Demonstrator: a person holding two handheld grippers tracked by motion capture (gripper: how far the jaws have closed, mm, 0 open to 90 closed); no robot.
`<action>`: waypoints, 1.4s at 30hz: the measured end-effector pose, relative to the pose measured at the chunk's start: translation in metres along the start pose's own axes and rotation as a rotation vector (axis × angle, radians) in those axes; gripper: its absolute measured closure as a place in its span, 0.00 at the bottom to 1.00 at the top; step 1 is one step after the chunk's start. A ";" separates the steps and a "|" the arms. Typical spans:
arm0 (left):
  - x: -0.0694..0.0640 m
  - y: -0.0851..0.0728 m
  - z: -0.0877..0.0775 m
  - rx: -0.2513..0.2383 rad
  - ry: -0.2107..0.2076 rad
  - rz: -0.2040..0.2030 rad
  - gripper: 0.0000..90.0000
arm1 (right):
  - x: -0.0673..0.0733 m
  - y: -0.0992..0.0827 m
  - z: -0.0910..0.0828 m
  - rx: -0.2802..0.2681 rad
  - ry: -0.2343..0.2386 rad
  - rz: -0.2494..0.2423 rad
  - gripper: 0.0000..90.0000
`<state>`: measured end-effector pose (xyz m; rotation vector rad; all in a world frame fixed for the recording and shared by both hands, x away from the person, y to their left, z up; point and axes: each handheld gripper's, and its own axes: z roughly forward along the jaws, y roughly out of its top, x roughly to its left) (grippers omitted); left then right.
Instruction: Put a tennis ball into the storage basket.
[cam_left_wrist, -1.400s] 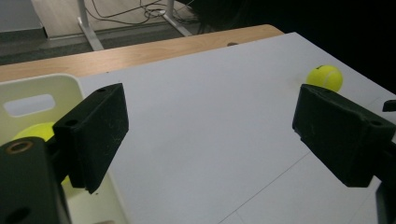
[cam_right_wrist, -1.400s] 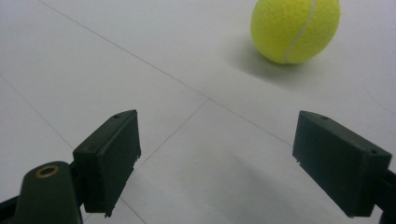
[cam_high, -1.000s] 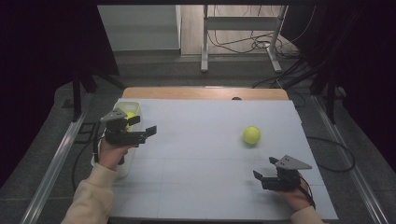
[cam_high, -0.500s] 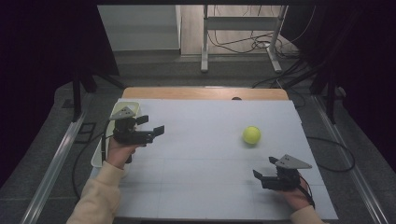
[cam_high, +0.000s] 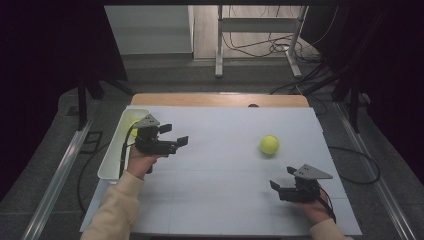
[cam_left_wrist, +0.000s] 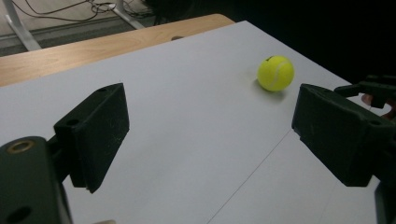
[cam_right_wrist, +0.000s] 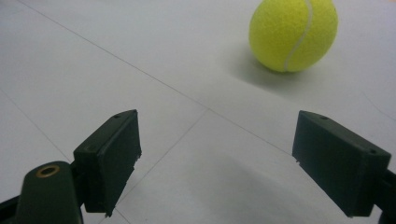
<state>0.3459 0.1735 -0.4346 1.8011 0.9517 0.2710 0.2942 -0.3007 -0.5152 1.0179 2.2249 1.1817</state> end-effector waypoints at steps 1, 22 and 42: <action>-0.001 0.000 0.002 0.003 -0.002 0.003 0.13 | 0.000 0.000 -0.001 0.002 -0.002 0.002 0.18; -0.032 0.003 0.047 0.091 -0.057 0.062 0.13 | 0.000 0.000 -0.005 -0.016 -0.003 -0.013 0.18; -0.044 0.002 0.090 0.138 -0.101 0.064 0.13 | 0.000 -0.001 -0.004 -0.014 0.001 -0.018 0.18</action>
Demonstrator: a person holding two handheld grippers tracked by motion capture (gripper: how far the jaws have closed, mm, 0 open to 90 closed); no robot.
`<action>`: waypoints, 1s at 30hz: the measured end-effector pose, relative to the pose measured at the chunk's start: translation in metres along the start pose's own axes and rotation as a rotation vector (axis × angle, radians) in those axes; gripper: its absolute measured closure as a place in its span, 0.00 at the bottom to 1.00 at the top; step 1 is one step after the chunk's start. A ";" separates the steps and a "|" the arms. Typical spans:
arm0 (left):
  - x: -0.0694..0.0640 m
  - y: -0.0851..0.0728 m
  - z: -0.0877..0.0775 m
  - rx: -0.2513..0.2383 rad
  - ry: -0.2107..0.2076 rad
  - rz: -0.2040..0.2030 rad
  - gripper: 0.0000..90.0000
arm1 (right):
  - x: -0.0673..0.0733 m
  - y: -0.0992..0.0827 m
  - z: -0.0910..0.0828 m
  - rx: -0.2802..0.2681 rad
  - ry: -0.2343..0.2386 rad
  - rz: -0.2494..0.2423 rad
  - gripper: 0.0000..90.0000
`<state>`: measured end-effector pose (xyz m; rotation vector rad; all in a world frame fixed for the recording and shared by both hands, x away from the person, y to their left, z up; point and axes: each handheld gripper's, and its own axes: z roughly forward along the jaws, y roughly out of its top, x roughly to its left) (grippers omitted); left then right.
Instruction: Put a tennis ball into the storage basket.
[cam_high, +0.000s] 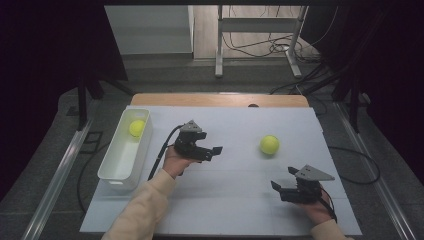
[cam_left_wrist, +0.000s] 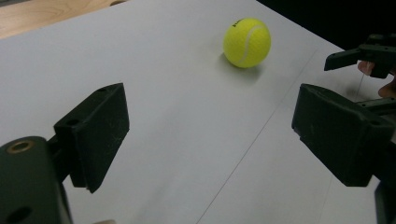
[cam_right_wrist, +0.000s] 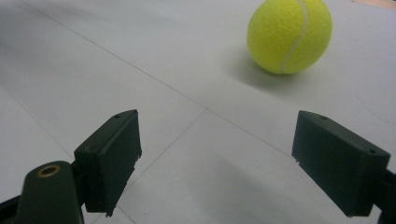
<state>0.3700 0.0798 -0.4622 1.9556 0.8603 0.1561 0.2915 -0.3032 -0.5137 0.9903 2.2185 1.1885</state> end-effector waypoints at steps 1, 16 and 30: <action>-0.001 0.000 0.002 0.004 -0.001 0.001 0.13 | 0.000 0.000 0.000 0.000 0.001 0.000 0.18; -0.007 0.001 0.025 0.039 -0.025 0.023 0.13 | 0.001 0.000 0.001 0.004 0.002 -0.004 0.18; -0.017 0.008 0.047 0.072 -0.046 0.056 0.13 | 0.001 -0.001 -0.001 0.006 0.000 0.004 0.18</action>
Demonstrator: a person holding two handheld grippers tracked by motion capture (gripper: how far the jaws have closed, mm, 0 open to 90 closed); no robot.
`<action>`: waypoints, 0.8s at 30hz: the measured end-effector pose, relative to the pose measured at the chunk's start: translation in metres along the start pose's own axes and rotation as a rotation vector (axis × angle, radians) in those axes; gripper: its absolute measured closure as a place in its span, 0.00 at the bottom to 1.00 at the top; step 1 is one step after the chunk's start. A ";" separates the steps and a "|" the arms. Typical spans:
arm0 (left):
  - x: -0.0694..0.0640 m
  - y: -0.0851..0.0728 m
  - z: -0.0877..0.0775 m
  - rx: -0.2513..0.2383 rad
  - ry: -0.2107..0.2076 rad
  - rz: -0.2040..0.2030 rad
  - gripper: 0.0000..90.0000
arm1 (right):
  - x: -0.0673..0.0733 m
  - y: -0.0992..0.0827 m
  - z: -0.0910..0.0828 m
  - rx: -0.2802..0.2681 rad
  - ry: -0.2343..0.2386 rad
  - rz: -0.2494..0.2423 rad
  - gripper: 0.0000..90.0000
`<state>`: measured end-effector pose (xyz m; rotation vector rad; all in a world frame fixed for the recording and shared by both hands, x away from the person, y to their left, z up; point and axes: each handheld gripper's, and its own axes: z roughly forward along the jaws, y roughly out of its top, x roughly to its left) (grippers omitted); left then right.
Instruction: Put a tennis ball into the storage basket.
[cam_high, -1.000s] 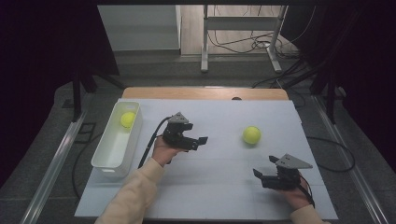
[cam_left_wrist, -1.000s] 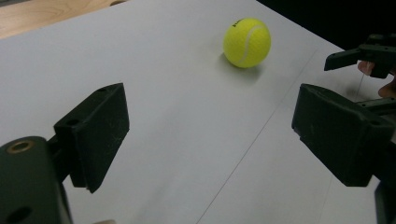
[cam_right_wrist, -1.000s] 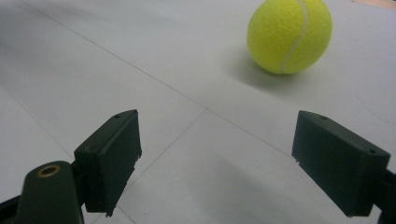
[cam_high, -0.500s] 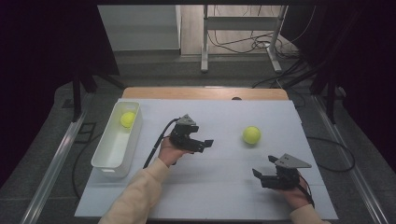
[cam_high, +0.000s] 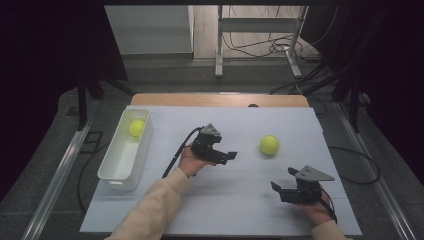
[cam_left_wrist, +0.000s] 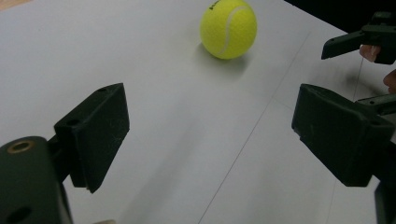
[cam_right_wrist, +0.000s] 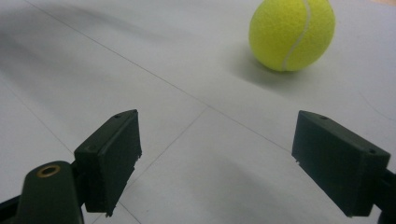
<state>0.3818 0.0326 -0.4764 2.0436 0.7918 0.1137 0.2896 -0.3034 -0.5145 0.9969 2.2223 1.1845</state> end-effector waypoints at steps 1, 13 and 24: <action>0.000 0.001 0.002 0.005 -0.002 0.002 0.13 | 0.000 0.000 0.000 0.000 0.000 0.000 0.18; -0.007 0.003 0.021 0.029 -0.019 0.017 0.13 | -0.001 -0.001 -0.002 -0.002 0.000 0.005 0.18; -0.010 0.007 0.033 0.050 -0.019 0.034 0.13 | -0.001 -0.001 -0.001 -0.001 0.000 0.002 0.18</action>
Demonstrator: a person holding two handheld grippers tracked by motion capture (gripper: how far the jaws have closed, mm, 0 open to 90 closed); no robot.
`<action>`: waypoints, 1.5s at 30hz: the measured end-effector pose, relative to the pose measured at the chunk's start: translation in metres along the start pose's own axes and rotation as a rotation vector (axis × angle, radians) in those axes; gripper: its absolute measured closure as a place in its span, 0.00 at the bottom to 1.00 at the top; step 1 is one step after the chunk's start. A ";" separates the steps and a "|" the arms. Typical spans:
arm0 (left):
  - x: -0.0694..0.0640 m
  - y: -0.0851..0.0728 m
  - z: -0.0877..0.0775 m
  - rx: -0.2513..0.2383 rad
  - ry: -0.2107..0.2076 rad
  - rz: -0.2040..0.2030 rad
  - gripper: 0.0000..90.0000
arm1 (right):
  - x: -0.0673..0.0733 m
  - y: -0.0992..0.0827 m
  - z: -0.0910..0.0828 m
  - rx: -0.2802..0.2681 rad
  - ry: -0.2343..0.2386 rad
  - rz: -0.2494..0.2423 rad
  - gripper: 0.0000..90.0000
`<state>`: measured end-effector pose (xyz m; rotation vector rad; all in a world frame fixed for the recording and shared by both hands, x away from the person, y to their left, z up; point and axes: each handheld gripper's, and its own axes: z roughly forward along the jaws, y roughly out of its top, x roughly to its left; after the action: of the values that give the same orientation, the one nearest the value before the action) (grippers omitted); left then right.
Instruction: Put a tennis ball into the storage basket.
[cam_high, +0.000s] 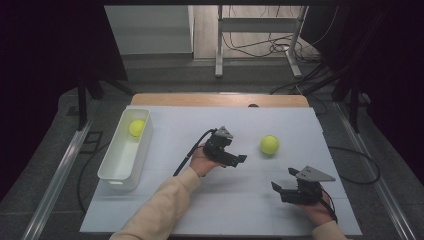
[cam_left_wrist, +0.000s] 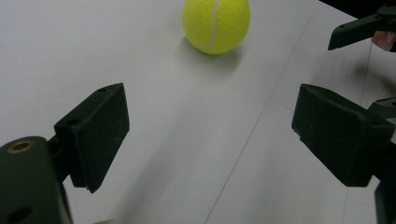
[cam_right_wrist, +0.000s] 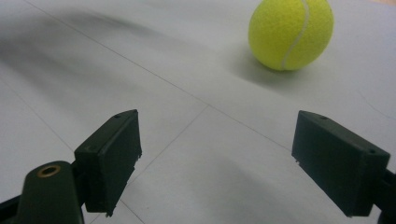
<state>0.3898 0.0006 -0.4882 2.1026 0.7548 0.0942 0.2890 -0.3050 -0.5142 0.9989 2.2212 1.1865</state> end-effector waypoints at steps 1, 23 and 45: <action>-0.001 0.000 0.001 0.000 0.001 -0.001 0.13 | 0.000 0.000 0.000 0.000 0.000 0.000 0.18; -0.005 0.010 0.026 0.023 -0.010 0.018 0.13 | 0.000 0.000 0.000 0.003 0.002 -0.001 0.18; -0.004 0.019 0.037 0.032 -0.006 0.025 0.13 | 0.000 0.000 0.000 0.004 0.002 -0.002 0.18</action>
<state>0.4080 -0.0363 -0.4960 2.1421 0.7308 0.0899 0.2895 -0.3050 -0.5145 0.9979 2.2261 1.1834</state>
